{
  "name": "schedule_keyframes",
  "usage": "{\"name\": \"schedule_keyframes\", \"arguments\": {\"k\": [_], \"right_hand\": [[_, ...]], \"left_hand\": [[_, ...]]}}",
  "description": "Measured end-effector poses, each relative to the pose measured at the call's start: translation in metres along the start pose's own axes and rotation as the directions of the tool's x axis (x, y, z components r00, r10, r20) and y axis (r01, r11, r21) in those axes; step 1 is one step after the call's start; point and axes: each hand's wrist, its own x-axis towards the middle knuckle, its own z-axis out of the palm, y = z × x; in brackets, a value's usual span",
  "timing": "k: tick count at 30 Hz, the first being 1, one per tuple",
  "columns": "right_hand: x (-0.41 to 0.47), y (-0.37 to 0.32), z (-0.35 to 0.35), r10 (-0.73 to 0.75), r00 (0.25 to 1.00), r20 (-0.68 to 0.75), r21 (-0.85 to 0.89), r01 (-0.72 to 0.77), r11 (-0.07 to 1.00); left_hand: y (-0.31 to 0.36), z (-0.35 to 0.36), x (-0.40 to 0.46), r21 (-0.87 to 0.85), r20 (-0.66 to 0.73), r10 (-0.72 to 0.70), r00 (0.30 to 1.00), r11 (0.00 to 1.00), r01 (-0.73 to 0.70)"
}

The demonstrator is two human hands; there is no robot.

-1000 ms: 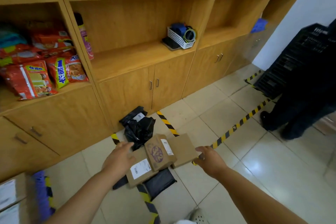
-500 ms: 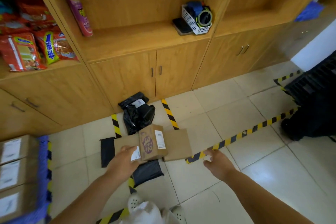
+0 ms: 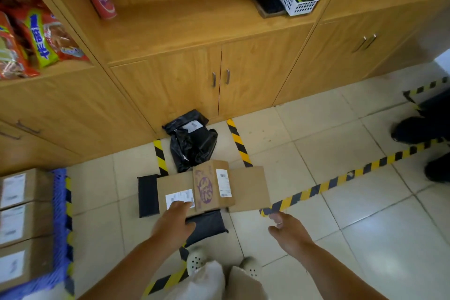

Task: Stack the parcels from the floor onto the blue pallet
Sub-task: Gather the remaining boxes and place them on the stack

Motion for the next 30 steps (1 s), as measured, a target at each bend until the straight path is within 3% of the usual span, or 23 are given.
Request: {"name": "schedule_keyframes", "arguments": {"k": [9, 19, 25, 30], "right_hand": [[0.147, -0.007, 0.041, 0.007, 0.990, 0.139, 0.006, -0.008, 1.000], [0.365, 0.013, 0.123, 0.061, 0.979, 0.197, -0.062, -0.049, 0.997], [0.447, 0.017, 0.182, 0.064, 0.983, 0.173, 0.143, -0.089, 0.986], [0.475, 0.015, 0.208, 0.124, 0.962, 0.243, 0.375, -0.211, 0.903]], "left_hand": [[-0.011, 0.047, 0.125, -0.111, 0.018, -0.149, 0.989, 0.982, 0.150], [-0.043, 0.158, 0.296, -0.298, 0.064, -0.209, 0.976, 0.929, 0.219], [-0.064, 0.220, 0.364, -0.325, 0.013, -0.174, 0.985, 0.930, 0.169], [-0.081, 0.258, 0.389, -0.400, -0.007, -0.161, 0.987, 0.905, 0.144]]}}
